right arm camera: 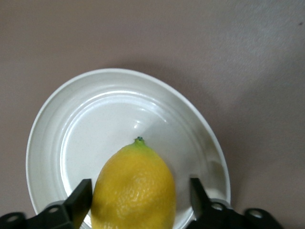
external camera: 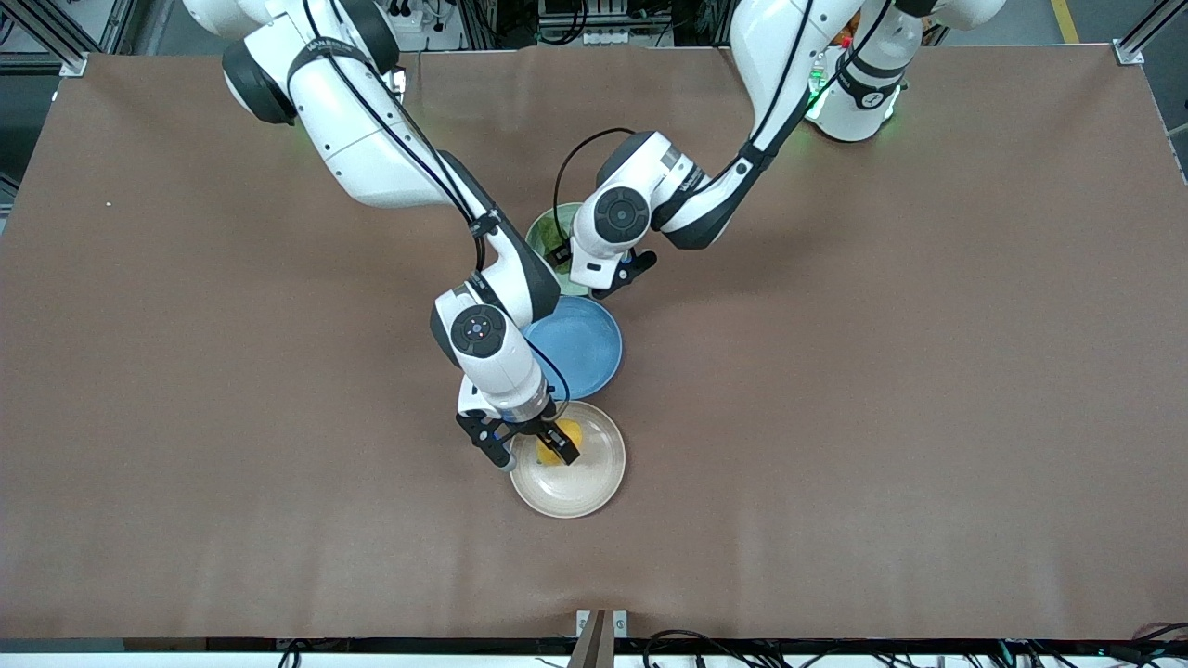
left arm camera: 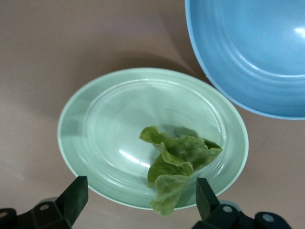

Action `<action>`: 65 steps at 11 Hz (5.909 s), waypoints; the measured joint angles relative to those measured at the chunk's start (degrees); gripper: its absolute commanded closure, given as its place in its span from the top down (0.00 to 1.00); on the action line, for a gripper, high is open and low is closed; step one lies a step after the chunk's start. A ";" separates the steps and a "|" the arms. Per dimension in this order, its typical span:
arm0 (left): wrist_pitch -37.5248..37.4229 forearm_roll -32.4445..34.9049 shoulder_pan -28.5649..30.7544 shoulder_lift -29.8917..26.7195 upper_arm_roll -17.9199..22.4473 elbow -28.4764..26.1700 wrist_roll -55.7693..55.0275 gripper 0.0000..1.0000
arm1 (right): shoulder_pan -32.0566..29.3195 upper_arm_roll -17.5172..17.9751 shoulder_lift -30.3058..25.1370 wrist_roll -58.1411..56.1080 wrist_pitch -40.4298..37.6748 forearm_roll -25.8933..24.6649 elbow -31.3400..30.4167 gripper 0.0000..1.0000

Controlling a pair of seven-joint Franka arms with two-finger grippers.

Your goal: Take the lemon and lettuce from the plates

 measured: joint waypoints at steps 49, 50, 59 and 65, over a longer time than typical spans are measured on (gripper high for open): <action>-35.40 21.86 39.81 -5.38 2.80 8.41 27.46 1.00 | -35.31 4.28 -38.98 -67.95 -7.10 -14.90 -47.65 1.00; -35.31 21.93 40.36 -5.42 2.80 9.55 27.47 1.00 | -35.12 4.46 -40.50 -67.95 -11.10 -14.90 -45.16 1.00; -36.13 24.69 38.77 -21.44 3.54 13.27 46.24 1.00 | -32.73 4.88 -52.15 -67.88 -29.93 -11.16 -35.86 1.00; -35.94 24.39 38.17 -36.23 3.82 12.62 62.05 1.00 | -32.46 4.91 -56.75 -71.54 -46.34 -4.20 -24.96 1.00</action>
